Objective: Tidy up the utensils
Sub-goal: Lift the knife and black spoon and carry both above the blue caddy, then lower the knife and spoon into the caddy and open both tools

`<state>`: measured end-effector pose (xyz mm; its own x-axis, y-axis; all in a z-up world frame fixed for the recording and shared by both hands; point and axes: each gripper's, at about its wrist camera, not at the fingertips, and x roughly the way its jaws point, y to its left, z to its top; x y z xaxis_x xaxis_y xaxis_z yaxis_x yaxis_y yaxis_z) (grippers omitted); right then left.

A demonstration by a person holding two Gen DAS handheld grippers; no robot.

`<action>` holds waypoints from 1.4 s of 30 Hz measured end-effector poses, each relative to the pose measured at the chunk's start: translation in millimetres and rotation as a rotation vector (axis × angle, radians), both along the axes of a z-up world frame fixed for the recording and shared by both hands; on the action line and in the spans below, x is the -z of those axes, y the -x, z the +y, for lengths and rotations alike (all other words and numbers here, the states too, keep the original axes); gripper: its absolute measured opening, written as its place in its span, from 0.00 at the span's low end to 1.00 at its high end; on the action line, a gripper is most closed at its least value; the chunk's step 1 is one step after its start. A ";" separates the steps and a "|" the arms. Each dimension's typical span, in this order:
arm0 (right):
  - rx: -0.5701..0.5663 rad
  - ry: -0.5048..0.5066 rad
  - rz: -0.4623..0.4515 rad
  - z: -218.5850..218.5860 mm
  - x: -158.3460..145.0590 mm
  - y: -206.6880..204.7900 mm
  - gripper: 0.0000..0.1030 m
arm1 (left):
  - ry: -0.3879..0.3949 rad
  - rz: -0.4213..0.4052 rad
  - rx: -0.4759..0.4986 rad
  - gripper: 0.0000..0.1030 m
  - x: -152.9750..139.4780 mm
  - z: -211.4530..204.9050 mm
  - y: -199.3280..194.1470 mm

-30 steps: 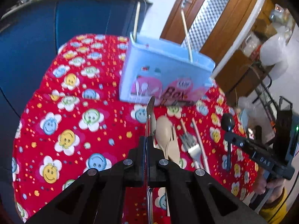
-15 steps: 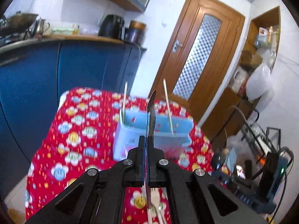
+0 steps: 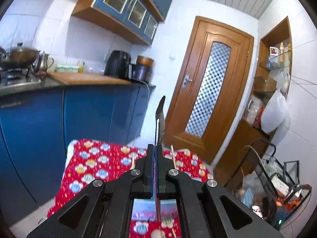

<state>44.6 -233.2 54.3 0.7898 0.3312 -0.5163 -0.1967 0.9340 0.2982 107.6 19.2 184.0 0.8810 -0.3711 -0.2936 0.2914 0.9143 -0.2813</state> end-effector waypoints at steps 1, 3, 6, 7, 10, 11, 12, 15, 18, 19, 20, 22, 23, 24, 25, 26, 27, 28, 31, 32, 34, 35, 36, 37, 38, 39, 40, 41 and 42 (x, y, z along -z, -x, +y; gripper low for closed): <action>-0.001 0.003 -0.001 0.6 0.3 -0.7 0.05 | -0.001 -0.008 -0.007 0.00 -3.1 -0.1 -3.5; 0.001 0.012 0.000 1.0 1.9 -2.9 0.05 | -0.005 -0.016 -0.025 0.00 -6.7 -0.5 -12.3; 0.007 0.012 -0.001 -0.8 3.1 -5.3 0.05 | -0.011 -0.025 -0.055 0.00 -6.8 -1.2 -25.2; 0.010 0.014 -0.002 -1.4 2.8 -6.3 0.05 | -0.012 -0.025 -0.062 0.00 -5.1 -1.3 -30.0; 0.016 0.023 -0.008 -3.3 0.6 -9.4 0.05 | -0.004 -0.025 -0.071 0.00 2.7 0.2 -39.9; 0.017 0.028 -0.013 -3.8 -0.8 -10.7 0.05 | 0.000 -0.020 -0.076 0.00 5.7 0.4 -43.6; 0.018 0.034 -0.017 -3.8 -2.0 -11.9 0.05 | 0.005 -0.013 -0.081 0.00 9.6 1.1 -47.3; 0.021 0.051 -0.035 -4.0 -7.1 -15.3 0.05 | 0.017 0.004 -0.092 0.00 17.3 3.0 -54.9; 0.024 0.061 -0.050 -4.5 -13.4 -19.8 0.05 | 0.021 0.009 -0.101 0.00 23.0 3.7 -60.8; 0.025 0.065 -0.057 -4.4 -16.4 -22.1 0.05 | 0.019 0.008 -0.102 0.00 24.5 4.0 -62.5; 0.026 0.068 -0.062 -4.1 -18.2 -23.4 0.05 | 0.017 0.004 -0.102 0.00 25.9 3.8 -62.7; 0.031 0.084 -0.083 -2.9 -24.8 -28.2 0.05 | 0.004 -0.004 -0.102 0.00 28.7 1.3 -62.9; 0.033 0.094 -0.094 -2.0 -28.5 -30.9 0.05 | -0.007 -0.008 -0.102 0.00 30.5 -1.0 -63.4; 0.035 0.106 -0.109 -0.6 -33.5 -34.7 0.05 | -0.016 -0.011 -0.103 0.00 32.2 -3.0 -63.3; 0.035 0.112 -0.118 0.4 -35.8 -36.2 0.05 | -0.026 -0.011 -0.101 0.00 35.0 -5.5 -63.8; 0.038 0.120 -0.135 1.8 -40.6 -40.6 0.05 | -0.030 -0.010 -0.097 0.00 37.3 -6.9 -64.1; 0.041 0.127 -0.148 3.0 -44.0 -44.3 0.05 | -0.032 -0.007 -0.093 0.00 39.5 -8.4 -64.5; 0.043 0.133 -0.156 3.8 -46.3 -46.8 0.05 | -0.035 -0.002 -0.089 0.00 42.9 -10.1 -65.3; 0.051 0.152 -0.190 8.6 -51.9 -58.4 0.05 | -0.045 0.010 -0.086 0.00 52.0 -13.2 -67.3; 0.057 0.162 -0.205 10.8 -52.9 -63.6 0.05 | -0.050 0.012 -0.085 0.00 54.4 -13.9 -67.6; 0.067 0.176 -0.225 13.1 -52.8 -70.1 0.05 | -0.058 0.016 -0.086 0.00 59.5 -15.4 -67.9; 0.074 0.183 -0.238 15.0 -51.5 -75.0 0.05 | -0.061 0.017 -0.087 0.00 61.5 -16.1 -68.2; 0.077 0.183 -0.250 15.8 -50.1 -78.5 0.05 | -0.064 0.019 -0.087 0.00 63.0 -16.3 -68.8; 0.078 0.179 -0.258 16.3 -48.8 -81.0 0.05 | -0.065 0.022 -0.084 0.00 65.4 -16.0 -69.6; 0.077 0.170 -0.269 16.8 -46.4 -85.1 0.05 | -0.065 0.025 -0.081 0.00 67.2 -16.1 -70.4; 0.071 0.153 -0.280 17.1 -43.1 -89.7 0.05 | -0.064 0.028 -0.078 0.00 69.0 -16.3 -70.8; 0.064 0.139 -0.286 17.3 -40.3 -93.3 0.05 | -0.063 0.032 -0.074 0.00 70.9 -16.7 -71.2; 0.056 0.121 -0.294 17.2 -36.8 -96.5 0.05 | -0.063 0.036 -0.070 0.00 73.1 -17.0 -71.7; 0.048 0.097 -0.306 16.5 -32.1 -100.8 0.05 | -0.064 0.039 -0.068 0.00 74.5 -17.5 -72.1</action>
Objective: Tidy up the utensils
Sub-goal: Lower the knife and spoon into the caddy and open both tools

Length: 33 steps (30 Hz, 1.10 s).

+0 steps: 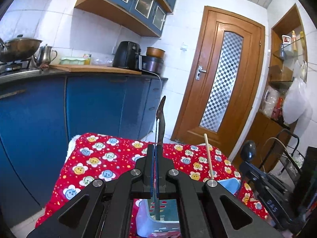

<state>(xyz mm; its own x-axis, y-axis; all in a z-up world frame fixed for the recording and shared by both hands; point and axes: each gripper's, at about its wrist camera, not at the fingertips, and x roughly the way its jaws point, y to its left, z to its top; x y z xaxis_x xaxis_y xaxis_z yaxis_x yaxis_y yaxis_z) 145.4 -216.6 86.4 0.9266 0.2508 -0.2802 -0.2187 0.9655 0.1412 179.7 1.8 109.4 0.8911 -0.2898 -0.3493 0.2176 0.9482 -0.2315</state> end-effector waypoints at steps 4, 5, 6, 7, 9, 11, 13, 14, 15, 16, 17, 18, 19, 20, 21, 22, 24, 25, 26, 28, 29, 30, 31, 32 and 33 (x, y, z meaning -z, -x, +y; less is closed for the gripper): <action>-0.009 -0.044 -0.020 -1.6 10.1 -8.4 0.05 | 0.001 0.020 0.004 0.00 7.0 -0.6 -1.8; -0.002 -0.039 -0.023 -2.1 13.1 -10.1 0.05 | 0.002 0.024 0.006 0.00 8.4 -0.6 -2.1; 0.003 -0.031 -0.021 -1.6 14.3 -10.8 0.05 | 0.002 0.028 0.008 0.00 9.6 -1.1 -2.5; 0.006 -0.023 -0.016 -1.4 16.0 -11.5 0.05 | 0.000 0.034 0.014 0.00 11.6 -1.3 -3.4; 0.009 -0.009 0.000 -1.9 19.9 -12.1 0.05 | -0.004 0.041 0.020 0.00 13.9 -2.0 -4.0; 0.006 0.008 0.018 -1.1 22.3 -11.7 0.05 | -0.006 0.057 0.023 0.01 17.5 -3.0 -5.3; 0.003 0.019 0.040 -1.8 25.5 -11.9 0.05 | -0.005 0.075 0.027 0.01 20.3 -4.4 -6.6; 0.000 0.022 0.049 -1.2 26.6 -11.7 0.05 | -0.007 0.084 0.028 0.01 22.3 -5.1 -6.8; -0.002 0.024 0.056 -0.5 27.2 -11.0 0.06 | -0.011 0.088 0.027 0.01 23.9 -5.8 -6.6; -0.004 0.022 0.059 -0.4 27.5 -10.6 0.08 | -0.019 0.096 0.026 0.02 25.4 -6.7 -6.6; -0.009 0.017 0.063 -0.4 27.3 -9.7 0.10 | -0.025 0.103 0.027 0.02 26.6 -7.1 -6.4; -0.013 0.011 0.066 -0.2 26.6 -8.4 0.16 | -0.028 0.107 0.029 0.03 27.2 -7.4 -6.2; -0.013 0.008 0.064 0.0 25.6 -7.0 0.23 | -0.031 0.111 0.032 0.07 27.3 -7.7 -5.3; -0.012 0.006 0.062 -0.2 23.6 -4.9 0.26 | -0.034 0.113 0.034 0.10 27.1 -7.8 -4.5; -0.016 0.004 0.060 -0.2 22.1 -3.3 0.28 | -0.037 0.112 0.035 0.15 26.6 -7.4 -3.6; -0.019 0.004 0.057 -0.2 20.6 -1.9 0.28 | -0.042 0.108 0.035 0.19 25.4 -7.7 -1.3; -0.021 0.006 0.052 -0.3 17.1 2.7 0.28 | -0.047 0.104 0.036 0.25 23.6 -8.0 1.8; -0.021 0.006 0.050 -0.1 15.7 4.1 0.28 | -0.049 0.104 0.039 0.27 22.9 -7.7 3.6; -0.022 0.006 0.048 -0.4 13.8 6.5 0.28 | -0.048 0.104 0.041 0.27 21.9 -7.2 5.8; -0.021 0.007 0.045 -1.0 9.2 12.8 0.29 | -0.046 0.105 0.045 0.29 19.2 -6.5 10.7; -0.021 0.008 0.046 -1.0 7.5 14.9 0.29 | -0.046 0.104 0.047 0.29 18.4 -6.1 12.8; -0.018 0.011 0.046 -1.1 4.7 19.5 0.29 | -0.047 0.104 0.049 0.29 17.2 -5.8 16.0; -0.018 0.011 0.046 -1.2 2.8 22.9 0.29 | -0.048 0.105 0.051 0.29 16.3 -5.6 17.9; -0.018 0.011 0.048 -1.5 0.6 26.4 0.29 | -0.050 0.106 0.054 0.30 15.0 -5.2 21.8; -0.017 0.010 0.051 -2.1 -1.1 29.1 0.29 | -0.050 0.107 0.056 0.30 14.6 -4.8 23.6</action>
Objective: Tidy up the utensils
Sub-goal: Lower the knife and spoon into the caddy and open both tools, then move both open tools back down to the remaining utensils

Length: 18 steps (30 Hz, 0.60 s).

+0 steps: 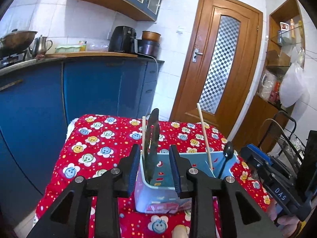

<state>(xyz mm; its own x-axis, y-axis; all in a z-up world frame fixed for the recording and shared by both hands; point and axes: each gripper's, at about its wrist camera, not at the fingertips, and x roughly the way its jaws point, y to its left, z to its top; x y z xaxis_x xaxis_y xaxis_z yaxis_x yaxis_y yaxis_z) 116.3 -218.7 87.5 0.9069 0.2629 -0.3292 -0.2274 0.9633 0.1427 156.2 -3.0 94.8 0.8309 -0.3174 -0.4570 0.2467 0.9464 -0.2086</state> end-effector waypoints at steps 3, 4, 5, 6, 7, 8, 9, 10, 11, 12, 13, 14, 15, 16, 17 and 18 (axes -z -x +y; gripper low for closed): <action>0.000 -0.011 0.012 -1.3 -5.5 11.7 0.29 | -0.001 0.008 0.008 0.30 -2.3 1.5 8.9; 0.000 -0.012 0.015 -1.5 -6.0 14.0 0.29 | -0.003 0.011 0.011 0.30 -2.7 2.0 11.8; 0.001 -0.011 0.021 -1.4 -7.8 19.1 0.29 | -0.006 0.015 0.014 0.30 -3.2 2.2 15.4; 0.001 -0.009 0.026 -1.1 -8.9 23.0 0.29 | -0.009 0.017 0.016 0.30 -3.4 2.4 18.1; 0.001 -0.008 0.030 -1.2 -9.8 25.4 0.29 | -0.014 0.021 0.020 0.30 -3.6 2.6 22.5; 0.003 -0.005 0.038 -0.8 -10.6 30.2 0.29 | -0.019 0.024 0.023 0.30 -3.6 2.5 25.8; 0.003 -0.003 0.045 -0.5 -11.1 33.7 0.29 | -0.021 0.026 0.024 0.30 -3.7 2.7 27.8; 0.003 -0.002 0.051 -0.3 -11.2 36.7 0.29 | -0.026 0.031 0.029 0.30 -3.1 3.0 32.0; 0.005 -0.001 0.059 0.1 -11.5 39.6 0.29 | -0.028 0.035 0.033 0.30 -2.4 3.0 34.7; 0.007 -0.001 0.072 0.3 -11.4 43.8 0.29 | -0.031 0.040 0.036 0.30 -1.9 3.2 37.0; 0.007 -0.003 0.077 0.4 -11.2 46.5 0.29 | -0.036 0.050 0.042 0.30 -0.7 3.0 40.5; 0.007 -0.006 0.089 0.5 -10.5 50.7 0.29 | -0.038 0.056 0.046 0.30 0.3 2.8 42.8; 0.007 -0.007 0.099 0.8 -9.8 53.7 0.29 | -0.042 0.066 0.051 0.30 1.6 2.5 45.9; 0.008 -0.008 0.106 0.3 -9.0 55.7 0.29 | -0.043 0.071 0.054 0.30 2.8 2.6 47.8; 0.012 -0.007 0.119 0.7 -7.5 59.3 0.29 | -0.045 0.079 0.059 0.30 4.2 2.5 50.5; 0.015 -0.005 0.130 0.9 -6.2 62.0 0.29 | -0.048 0.087 0.063 0.30 5.6 2.4 52.8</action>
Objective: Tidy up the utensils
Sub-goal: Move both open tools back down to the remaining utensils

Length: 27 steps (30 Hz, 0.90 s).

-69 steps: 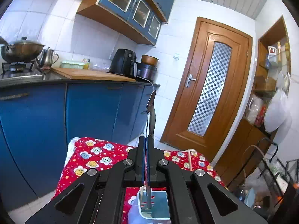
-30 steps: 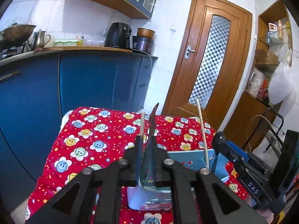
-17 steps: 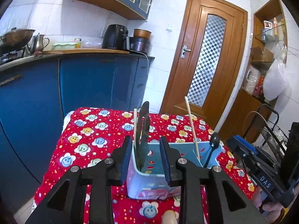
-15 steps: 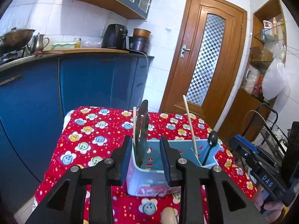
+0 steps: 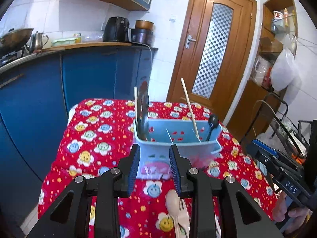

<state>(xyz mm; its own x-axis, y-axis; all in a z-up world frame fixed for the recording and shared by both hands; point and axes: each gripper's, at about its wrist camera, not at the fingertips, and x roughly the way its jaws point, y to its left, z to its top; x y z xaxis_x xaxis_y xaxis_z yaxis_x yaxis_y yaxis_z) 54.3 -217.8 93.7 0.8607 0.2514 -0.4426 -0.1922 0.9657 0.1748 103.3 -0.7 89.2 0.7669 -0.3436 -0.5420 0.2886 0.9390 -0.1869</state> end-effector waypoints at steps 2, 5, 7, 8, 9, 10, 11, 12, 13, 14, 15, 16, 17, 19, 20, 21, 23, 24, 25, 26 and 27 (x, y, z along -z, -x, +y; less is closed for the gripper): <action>0.005 0.001 0.020 -0.2 3.4 5.4 0.29 | -0.009 0.019 0.009 0.30 3.7 -1.3 4.6; 0.012 -0.008 0.052 -2.0 8.5 12.9 0.29 | -0.024 0.046 0.016 0.30 9.3 -2.9 10.0; 0.018 -0.025 0.082 -5.9 13.2 16.8 0.29 | -0.029 0.061 0.020 0.30 12.6 -3.7 12.7; 0.021 -0.031 0.094 -7.2 15.9 18.5 0.29 | -0.033 0.072 0.024 0.30 15.2 -4.6 14.6; 0.025 -0.036 0.106 -8.9 18.7 20.3 0.29 | -0.035 0.078 0.026 0.30 16.7 -5.0 15.4; 0.030 -0.041 0.117 -10.7 21.2 21.6 0.29 | -0.039 0.088 0.028 0.30 19.9 -6.3 17.2; 0.036 -0.044 0.128 -12.4 23.8 22.7 0.29 | -0.043 0.094 0.030 0.30 21.4 -7.3 18.0; 0.040 -0.048 0.137 -13.9 26.2 23.9 0.29 | -0.049 0.103 0.033 0.30 24.0 -8.9 19.4; 0.046 -0.054 0.149 -16.1 29.5 25.6 0.29 | -0.053 0.108 0.035 0.30 25.7 -10.1 20.1; 0.049 -0.059 0.158 -17.6 31.5 26.5 0.29 | -0.060 0.117 0.039 0.30 28.6 -11.6 21.0; 0.052 -0.065 0.169 -19.4 34.5 27.7 0.29 | -0.065 0.124 0.042 0.30 31.2 -12.6 21.2; 0.054 -0.070 0.177 -20.7 36.8 28.9 0.29 | -0.071 0.133 0.046 0.30 34.1 -14.1 21.8; 0.057 -0.075 0.187 -22.2 39.0 29.7 0.29 | -0.077 0.142 0.049 0.30 37.2 -15.4 22.4; 0.062 -0.086 0.203 -25.8 44.4 32.4 0.29 | -0.087 0.164 0.055 0.30 43.6 -18.6 22.4; 0.067 -0.091 0.211 -28.1 47.7 34.0 0.29 | -0.091 0.172 0.058 0.30 46.2 -20.0 22.3; 0.071 -0.094 0.216 -29.4 49.5 34.8 0.30 | -0.094 0.181 0.059 0.30 49.2 -21.0 22.1; 0.077 -0.103 0.230 -32.6 53.4 36.2 0.30 | -0.100 0.206 0.063 0.30 56.3 -23.7 21.0; 0.079 -0.106 0.236 -34.1 55.2 36.2 0.31 | -0.102 0.214 0.064 0.30 58.7 -24.9 20.6; 0.081 -0.109 0.242 -35.8 57.8 37.0 0.31 | -0.106 0.226 0.067 0.30 62.3 -26.8 20.1; 0.083 -0.111 0.248 -36.9 59.9 37.7 0.31 | -0.109 0.233 0.069 0.30 64.7 -28.0 20.3; 0.084 -0.113 0.253 -38.1 61.7 38.0 0.31 | -0.113 0.239 0.072 0.30 66.4 -29.4 20.3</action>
